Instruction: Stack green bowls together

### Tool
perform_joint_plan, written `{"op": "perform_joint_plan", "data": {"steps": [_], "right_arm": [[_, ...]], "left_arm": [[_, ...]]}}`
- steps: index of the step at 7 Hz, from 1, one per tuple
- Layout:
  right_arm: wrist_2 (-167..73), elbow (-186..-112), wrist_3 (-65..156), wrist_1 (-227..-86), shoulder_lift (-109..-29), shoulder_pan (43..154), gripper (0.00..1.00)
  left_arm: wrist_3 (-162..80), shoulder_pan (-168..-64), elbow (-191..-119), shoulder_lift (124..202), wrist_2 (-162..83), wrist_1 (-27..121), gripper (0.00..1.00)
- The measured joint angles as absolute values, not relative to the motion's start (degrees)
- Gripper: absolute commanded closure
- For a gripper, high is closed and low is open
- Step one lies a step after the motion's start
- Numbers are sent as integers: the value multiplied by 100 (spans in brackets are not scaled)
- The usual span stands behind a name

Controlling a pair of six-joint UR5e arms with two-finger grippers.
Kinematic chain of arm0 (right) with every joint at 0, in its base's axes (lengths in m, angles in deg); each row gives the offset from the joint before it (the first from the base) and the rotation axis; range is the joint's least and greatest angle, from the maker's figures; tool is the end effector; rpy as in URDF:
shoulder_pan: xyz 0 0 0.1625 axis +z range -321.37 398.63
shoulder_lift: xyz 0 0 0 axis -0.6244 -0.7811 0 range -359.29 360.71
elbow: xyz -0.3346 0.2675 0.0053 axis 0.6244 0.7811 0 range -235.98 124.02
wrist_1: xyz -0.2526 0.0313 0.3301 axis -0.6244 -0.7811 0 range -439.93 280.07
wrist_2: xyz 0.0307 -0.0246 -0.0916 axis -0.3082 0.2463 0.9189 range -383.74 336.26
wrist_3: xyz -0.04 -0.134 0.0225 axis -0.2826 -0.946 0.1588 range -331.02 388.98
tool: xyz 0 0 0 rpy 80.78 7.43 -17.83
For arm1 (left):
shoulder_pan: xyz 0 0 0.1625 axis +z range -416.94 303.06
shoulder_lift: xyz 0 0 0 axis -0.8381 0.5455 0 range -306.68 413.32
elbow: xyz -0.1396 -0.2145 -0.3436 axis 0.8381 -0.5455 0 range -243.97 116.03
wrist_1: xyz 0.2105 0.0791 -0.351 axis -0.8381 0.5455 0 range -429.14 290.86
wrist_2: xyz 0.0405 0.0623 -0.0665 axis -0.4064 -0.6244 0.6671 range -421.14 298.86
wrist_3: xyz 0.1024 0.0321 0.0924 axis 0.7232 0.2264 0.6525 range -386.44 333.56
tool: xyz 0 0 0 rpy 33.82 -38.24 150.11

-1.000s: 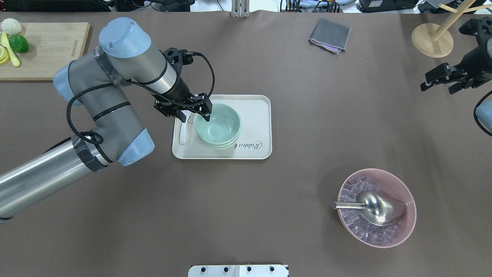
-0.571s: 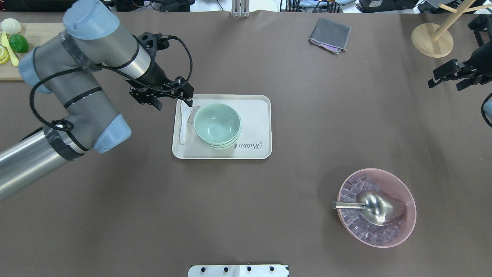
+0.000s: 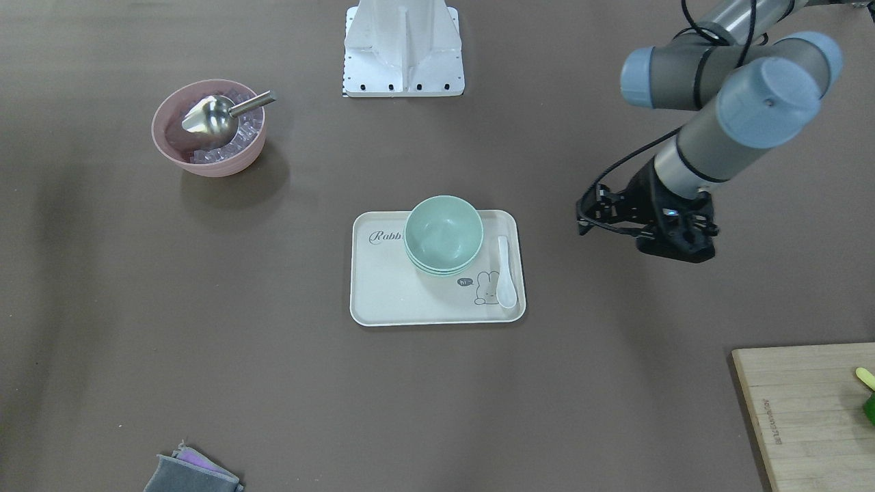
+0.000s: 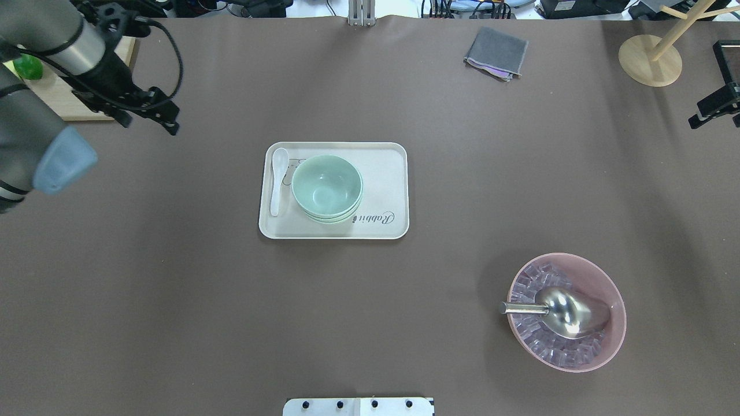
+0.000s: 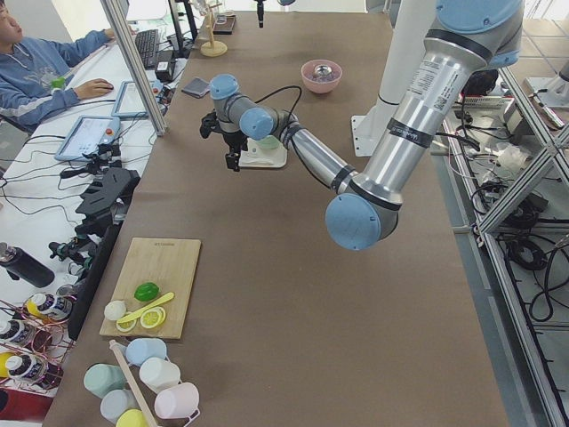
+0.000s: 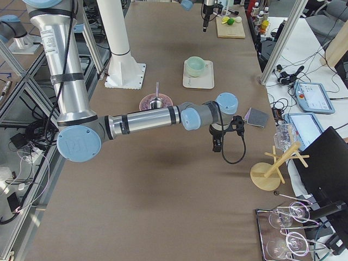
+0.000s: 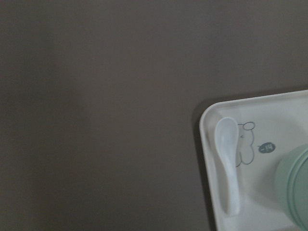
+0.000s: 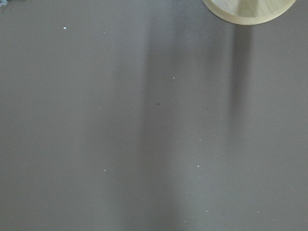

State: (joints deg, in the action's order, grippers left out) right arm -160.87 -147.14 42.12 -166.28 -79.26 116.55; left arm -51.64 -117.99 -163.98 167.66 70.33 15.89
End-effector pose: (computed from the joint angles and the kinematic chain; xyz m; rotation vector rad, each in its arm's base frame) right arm -0.0933 -0.5764 0.5754 0.0595 -0.8512 -0.0894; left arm 0.2761 -0.5806 0.3736 0.1141 0.8541 0.2469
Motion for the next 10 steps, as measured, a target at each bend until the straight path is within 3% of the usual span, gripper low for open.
{"op": "perform_joint_plan", "data": {"steps": [3,7,10], "right_arm": [[-16087,-14196,3066,-16774,-7938,12098,0],[-16077,-13816,2355,-16778,-7941,12367,0],[-16042,-13842,2354,-16723,-8225,12542,0]], "left_arm": [[-2757,-13083,-16213,15811,6909,1202,1],[-489,-14801,-15312,14896,6944,1262,1],[-520,-15407,-15169,14434,6936,1269,1]]}}
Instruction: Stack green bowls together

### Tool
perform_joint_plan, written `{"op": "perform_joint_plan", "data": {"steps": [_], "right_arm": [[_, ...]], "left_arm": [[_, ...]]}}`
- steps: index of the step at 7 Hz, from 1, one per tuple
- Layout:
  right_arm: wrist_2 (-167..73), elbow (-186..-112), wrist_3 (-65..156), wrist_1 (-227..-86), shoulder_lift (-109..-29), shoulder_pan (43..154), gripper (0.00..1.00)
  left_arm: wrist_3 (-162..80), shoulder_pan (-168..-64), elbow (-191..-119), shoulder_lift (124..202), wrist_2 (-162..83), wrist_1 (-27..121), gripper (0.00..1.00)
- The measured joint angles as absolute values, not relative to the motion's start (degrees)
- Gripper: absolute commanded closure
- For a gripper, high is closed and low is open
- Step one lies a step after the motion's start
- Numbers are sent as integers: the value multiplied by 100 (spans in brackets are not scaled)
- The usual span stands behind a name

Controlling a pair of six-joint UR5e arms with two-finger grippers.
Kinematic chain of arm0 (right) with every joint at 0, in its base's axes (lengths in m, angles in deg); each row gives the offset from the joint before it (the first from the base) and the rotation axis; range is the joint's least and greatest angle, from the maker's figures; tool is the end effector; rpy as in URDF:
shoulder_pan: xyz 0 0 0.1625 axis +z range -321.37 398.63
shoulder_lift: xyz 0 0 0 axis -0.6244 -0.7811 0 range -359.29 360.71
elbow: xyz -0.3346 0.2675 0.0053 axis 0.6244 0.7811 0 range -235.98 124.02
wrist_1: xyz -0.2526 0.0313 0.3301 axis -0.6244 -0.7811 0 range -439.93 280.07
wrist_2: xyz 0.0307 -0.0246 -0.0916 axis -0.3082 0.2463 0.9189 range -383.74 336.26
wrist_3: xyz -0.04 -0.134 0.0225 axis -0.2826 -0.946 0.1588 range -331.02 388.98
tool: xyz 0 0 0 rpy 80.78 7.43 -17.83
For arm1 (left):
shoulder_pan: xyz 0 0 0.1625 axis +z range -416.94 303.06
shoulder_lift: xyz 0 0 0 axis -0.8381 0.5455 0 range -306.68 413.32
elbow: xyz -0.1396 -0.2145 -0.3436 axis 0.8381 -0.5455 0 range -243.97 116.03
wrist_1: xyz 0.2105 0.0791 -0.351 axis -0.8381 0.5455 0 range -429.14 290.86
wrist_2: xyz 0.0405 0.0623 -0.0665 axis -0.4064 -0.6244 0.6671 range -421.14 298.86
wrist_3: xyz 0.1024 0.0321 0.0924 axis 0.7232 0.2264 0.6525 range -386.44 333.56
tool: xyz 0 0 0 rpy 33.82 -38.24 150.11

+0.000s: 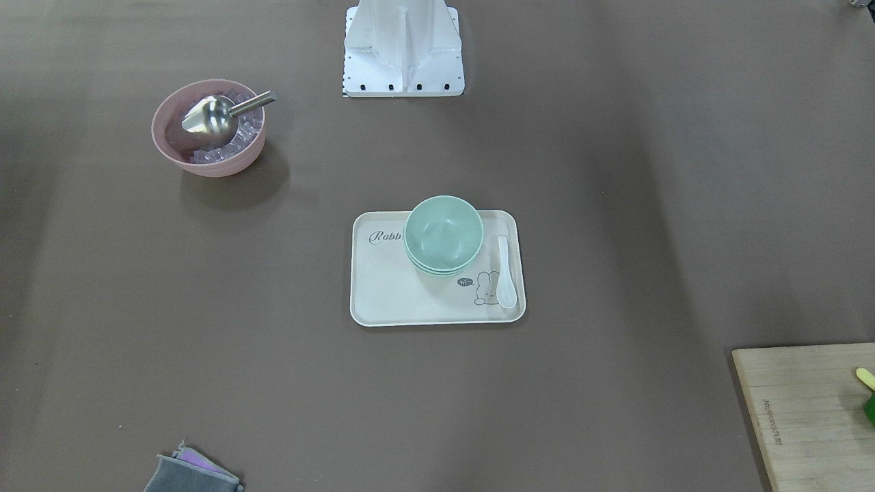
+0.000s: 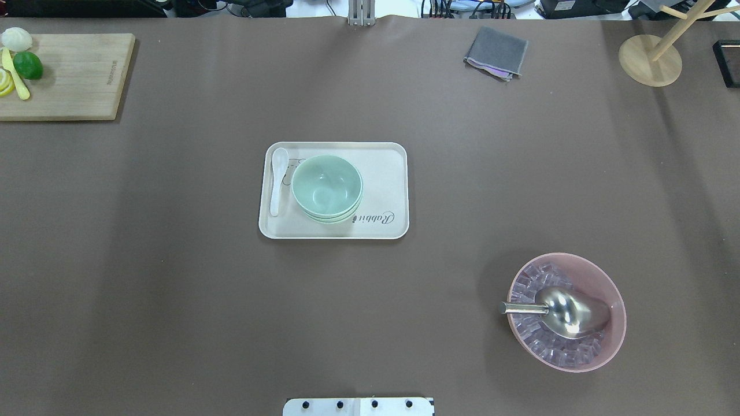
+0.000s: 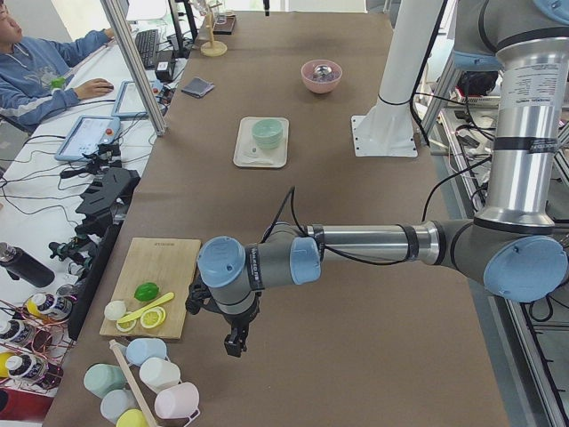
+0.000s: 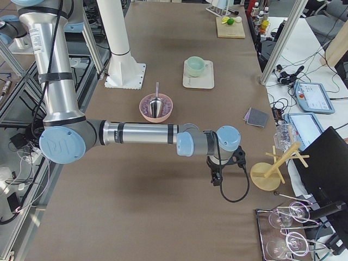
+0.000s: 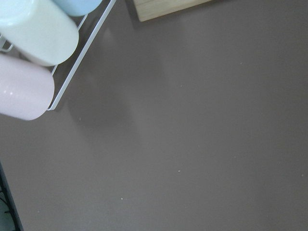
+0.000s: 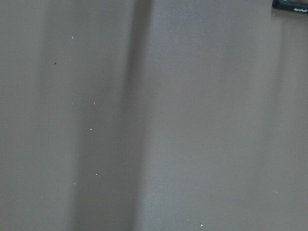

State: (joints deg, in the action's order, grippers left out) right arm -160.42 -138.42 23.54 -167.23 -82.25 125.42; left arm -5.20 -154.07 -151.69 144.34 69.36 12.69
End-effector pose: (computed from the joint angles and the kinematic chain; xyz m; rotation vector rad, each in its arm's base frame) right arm -0.0007 -0.5516 0.6847 0.0516 -0.8146 -0.1582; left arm -0.1009 -0.4744 0.7222 0.0198 0.7233 0.1773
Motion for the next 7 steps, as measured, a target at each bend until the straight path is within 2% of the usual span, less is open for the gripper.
{"op": "perform_joint_plan", "data": {"steps": [4,7], "right_arm": [[-16034,-13897,2484,-16695,-8307,12573,0],[-16029,-13940,2612,-16694,-8292,12573,0]], "left_arm": [[-924,-15489,-15219,14238,6990,1266,1],[-904,-15603,-15549,13546,7124,1989,1]]}}
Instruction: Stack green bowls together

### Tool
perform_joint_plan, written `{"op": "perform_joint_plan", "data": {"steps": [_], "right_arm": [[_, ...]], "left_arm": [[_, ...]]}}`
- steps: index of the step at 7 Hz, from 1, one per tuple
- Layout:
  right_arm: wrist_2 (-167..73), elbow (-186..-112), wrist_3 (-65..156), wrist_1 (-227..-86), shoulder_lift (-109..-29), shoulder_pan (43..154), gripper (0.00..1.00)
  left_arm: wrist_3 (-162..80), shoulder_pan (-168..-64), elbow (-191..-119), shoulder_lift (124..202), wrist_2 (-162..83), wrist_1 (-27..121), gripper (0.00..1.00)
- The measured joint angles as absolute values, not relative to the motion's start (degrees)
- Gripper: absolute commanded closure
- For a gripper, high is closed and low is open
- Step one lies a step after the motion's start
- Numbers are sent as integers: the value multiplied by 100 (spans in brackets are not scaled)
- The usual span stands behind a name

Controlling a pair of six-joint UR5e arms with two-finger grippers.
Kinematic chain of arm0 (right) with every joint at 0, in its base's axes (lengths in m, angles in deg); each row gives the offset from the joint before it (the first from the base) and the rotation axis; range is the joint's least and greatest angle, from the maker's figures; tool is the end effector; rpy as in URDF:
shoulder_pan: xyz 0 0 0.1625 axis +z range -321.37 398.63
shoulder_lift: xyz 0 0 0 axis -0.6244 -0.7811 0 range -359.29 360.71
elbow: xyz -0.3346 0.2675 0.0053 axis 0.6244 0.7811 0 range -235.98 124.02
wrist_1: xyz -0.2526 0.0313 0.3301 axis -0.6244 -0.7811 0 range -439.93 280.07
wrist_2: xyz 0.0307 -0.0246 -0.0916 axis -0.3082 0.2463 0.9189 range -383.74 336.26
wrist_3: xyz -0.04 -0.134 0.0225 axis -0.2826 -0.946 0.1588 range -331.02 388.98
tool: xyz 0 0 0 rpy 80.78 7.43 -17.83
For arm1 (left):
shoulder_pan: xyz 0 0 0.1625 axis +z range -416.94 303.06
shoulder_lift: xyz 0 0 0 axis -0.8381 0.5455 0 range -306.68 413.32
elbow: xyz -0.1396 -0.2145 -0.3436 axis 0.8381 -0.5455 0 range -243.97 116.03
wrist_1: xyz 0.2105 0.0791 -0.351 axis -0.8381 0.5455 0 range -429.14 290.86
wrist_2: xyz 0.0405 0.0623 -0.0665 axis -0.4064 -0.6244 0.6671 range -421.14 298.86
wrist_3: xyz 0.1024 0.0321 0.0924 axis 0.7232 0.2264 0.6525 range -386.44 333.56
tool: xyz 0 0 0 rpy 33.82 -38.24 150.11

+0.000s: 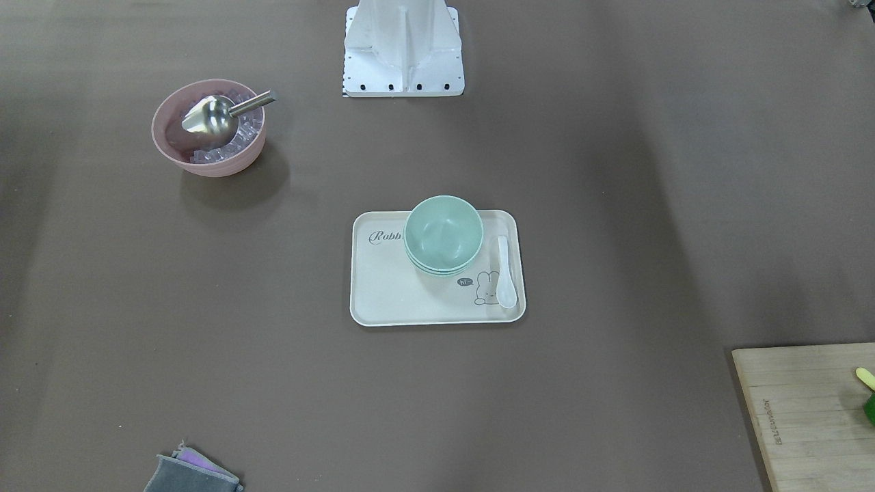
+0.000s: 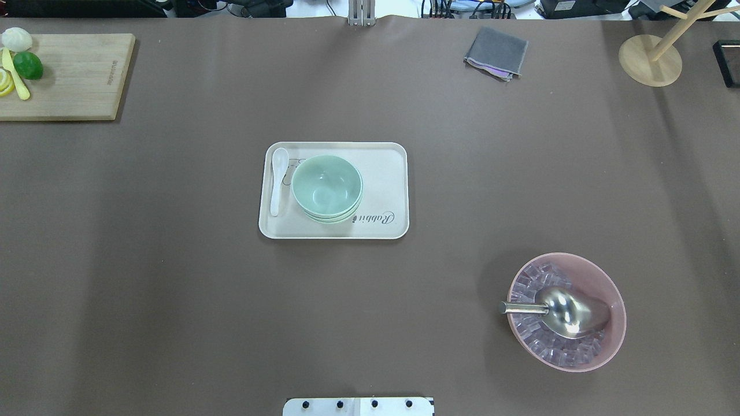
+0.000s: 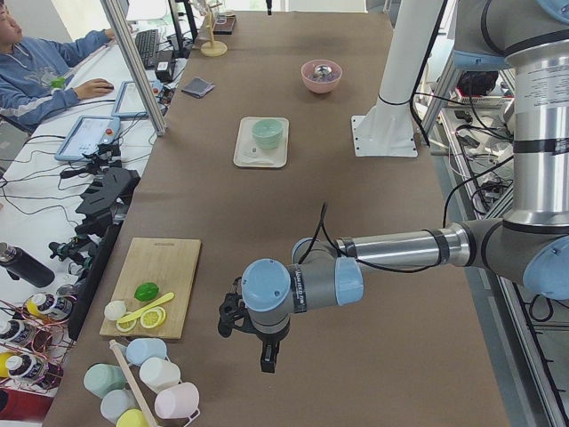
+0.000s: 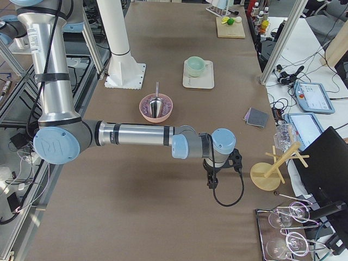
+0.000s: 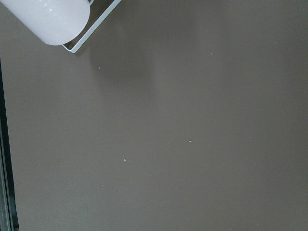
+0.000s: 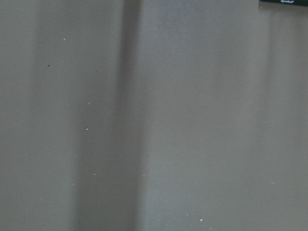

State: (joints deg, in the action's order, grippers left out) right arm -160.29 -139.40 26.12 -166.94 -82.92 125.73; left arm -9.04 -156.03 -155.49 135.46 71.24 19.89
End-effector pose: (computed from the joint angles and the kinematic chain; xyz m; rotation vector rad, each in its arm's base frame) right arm 0.0027 -0.5476 0.6823 0.0453 -0.8127 -0.1149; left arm -0.1036 -0.4083 0.7470 0.0505 0.7472 0.0910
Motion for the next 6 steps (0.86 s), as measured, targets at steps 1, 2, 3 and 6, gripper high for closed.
{"op": "perform_joint_plan", "data": {"steps": [1,2,3,6], "right_arm": [[-16030,-13944,2615,-16694,-8289,12573,0],[-16031,-13946,2617,-16694,-8287,12573,0],[-16034,-13947,2617,-16694,-8287,12573,0],[-16038,-13961,2617,-16694,-8281,12573,0]], "left_arm": [[-912,-15615,-15658,13425,7144,2088,1],[-945,-15615,-15814,13307,7153,2122,1],[-963,-15616,-15898,13255,7156,2128,1],[-976,-15603,-15935,13258,7160,2140,1]]}}
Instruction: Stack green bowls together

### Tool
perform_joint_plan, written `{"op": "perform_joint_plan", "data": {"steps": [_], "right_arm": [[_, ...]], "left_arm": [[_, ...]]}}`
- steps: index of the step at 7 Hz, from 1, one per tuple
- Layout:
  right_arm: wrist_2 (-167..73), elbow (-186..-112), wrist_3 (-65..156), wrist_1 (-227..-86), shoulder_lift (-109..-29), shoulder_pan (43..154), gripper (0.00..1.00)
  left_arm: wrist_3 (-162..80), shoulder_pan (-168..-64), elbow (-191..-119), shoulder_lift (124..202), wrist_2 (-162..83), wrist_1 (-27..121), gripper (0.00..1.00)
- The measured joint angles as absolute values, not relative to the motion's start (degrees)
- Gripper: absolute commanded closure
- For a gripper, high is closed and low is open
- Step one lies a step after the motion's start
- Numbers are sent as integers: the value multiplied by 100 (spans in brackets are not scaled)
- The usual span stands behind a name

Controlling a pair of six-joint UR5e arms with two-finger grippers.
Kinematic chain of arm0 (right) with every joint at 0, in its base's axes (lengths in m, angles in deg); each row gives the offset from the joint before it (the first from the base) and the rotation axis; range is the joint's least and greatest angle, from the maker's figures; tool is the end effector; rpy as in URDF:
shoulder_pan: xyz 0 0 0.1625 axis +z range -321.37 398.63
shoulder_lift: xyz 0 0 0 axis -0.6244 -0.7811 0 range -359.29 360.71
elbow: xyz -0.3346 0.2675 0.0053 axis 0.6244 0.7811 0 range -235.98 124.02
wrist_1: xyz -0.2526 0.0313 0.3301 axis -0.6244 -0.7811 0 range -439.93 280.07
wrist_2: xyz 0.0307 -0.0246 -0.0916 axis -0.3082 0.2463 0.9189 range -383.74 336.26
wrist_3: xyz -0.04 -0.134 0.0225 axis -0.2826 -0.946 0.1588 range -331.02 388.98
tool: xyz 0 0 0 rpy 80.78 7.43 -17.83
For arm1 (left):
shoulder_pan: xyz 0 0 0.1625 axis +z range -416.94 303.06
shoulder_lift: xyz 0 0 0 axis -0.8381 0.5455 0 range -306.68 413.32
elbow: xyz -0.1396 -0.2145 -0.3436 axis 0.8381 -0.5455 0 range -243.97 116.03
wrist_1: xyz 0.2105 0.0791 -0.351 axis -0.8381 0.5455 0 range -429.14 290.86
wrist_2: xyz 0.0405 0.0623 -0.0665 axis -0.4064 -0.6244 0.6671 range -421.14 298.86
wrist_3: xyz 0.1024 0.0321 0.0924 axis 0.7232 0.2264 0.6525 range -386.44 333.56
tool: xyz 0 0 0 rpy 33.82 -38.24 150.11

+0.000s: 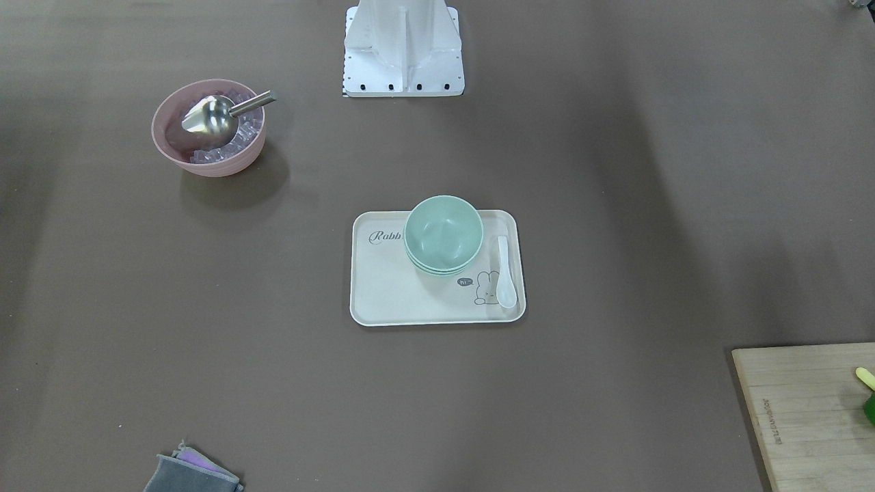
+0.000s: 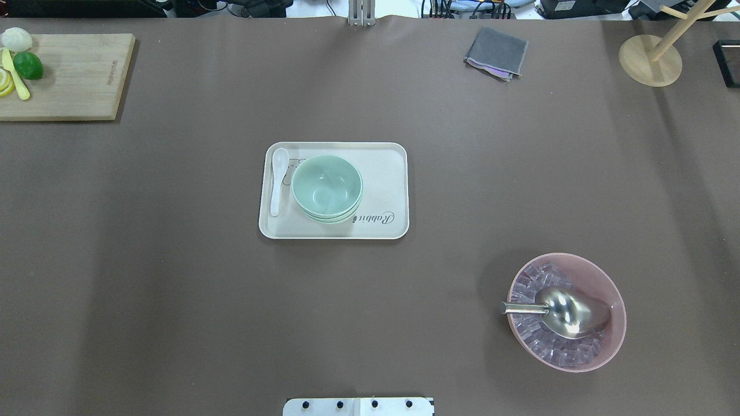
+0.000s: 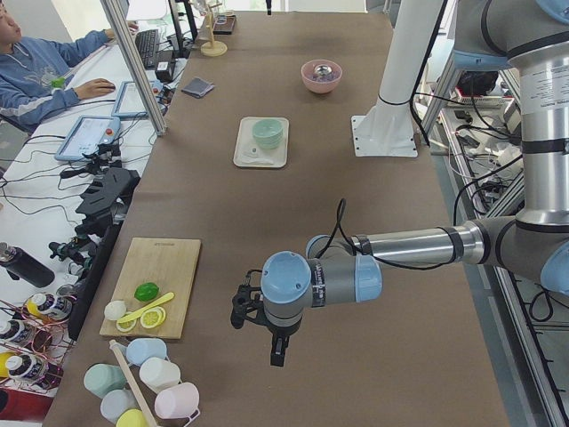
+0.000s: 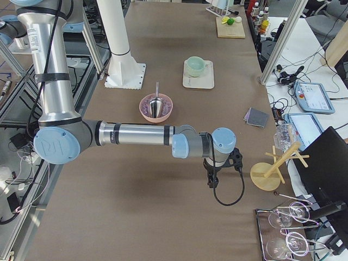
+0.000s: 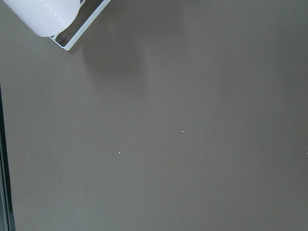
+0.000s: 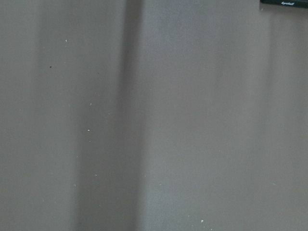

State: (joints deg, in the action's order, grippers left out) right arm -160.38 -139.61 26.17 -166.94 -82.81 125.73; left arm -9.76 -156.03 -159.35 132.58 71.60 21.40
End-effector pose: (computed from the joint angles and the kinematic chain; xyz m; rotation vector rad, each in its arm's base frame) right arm 0.0025 -0.5489 0.6792 0.0502 -0.8143 -0.1163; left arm -0.1005 -0.3931 0.7324 0.0879 0.7450 0.0948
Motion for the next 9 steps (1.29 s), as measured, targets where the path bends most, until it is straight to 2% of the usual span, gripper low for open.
{"op": "perform_joint_plan", "data": {"steps": [9], "right_arm": [[-16032,-13973,2617,-16694,-8294,12573,0]], "left_arm": [[-1526,-15601,-15877,13234,7764,2042,1]]}}
